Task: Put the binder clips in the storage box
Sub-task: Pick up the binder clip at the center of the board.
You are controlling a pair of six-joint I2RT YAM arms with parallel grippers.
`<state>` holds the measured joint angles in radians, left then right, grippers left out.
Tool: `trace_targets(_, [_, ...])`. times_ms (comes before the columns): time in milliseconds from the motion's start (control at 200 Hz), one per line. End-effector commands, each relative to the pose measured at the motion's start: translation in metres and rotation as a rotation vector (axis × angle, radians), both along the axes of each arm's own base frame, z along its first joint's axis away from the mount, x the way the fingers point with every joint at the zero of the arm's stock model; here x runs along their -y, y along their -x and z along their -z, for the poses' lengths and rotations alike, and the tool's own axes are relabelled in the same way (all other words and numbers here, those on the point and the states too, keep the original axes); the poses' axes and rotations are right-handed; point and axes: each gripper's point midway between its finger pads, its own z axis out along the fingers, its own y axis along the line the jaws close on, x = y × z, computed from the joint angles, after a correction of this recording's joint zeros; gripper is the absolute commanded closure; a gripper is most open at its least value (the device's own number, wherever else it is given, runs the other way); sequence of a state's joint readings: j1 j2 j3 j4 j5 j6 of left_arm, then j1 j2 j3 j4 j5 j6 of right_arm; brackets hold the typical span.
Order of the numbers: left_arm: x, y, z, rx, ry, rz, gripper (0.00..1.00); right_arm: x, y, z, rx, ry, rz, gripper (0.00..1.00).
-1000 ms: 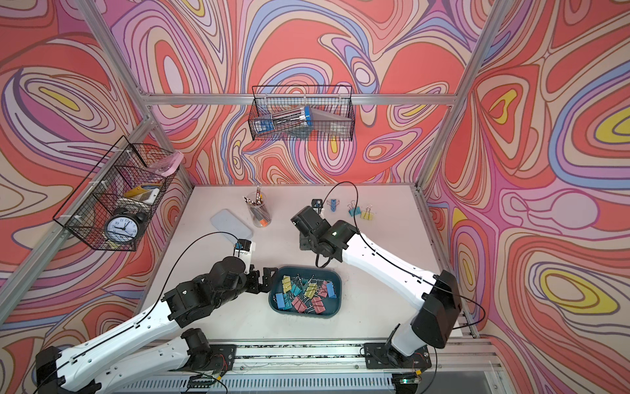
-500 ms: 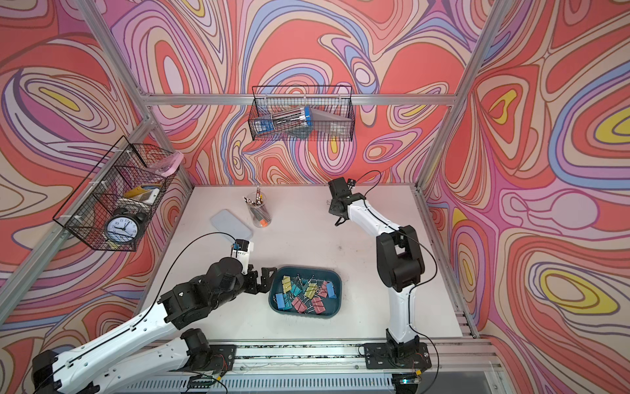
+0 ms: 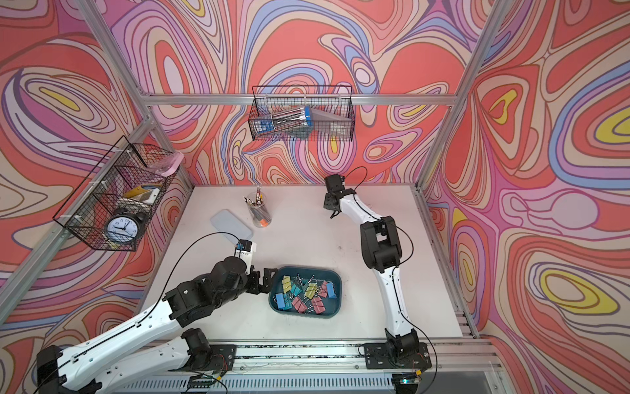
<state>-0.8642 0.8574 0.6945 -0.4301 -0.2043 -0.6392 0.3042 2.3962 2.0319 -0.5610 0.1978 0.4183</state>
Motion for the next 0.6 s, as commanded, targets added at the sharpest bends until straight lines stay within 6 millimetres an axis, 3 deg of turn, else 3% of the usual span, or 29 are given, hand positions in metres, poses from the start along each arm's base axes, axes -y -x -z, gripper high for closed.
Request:
trace_targets(0, [-0.001, -0.002, -0.005, 0.008, -0.026, 0.004, 0.01, 0.0, -0.006, 0.008, -0.007, -0.007, -0.025, 0.7])
trace_targets(386, [0.002, -0.004, -0.006, 0.004, -0.024, 0.007, 0.01, -0.003, -0.006, 0.019, -0.027, -0.001, -0.061, 0.89])
trace_targets(596, [0.003, -0.004, -0.006, 0.003, -0.021, 0.01, 0.01, -0.005, 0.0, 0.006, -0.019, -0.027, -0.072, 0.95])
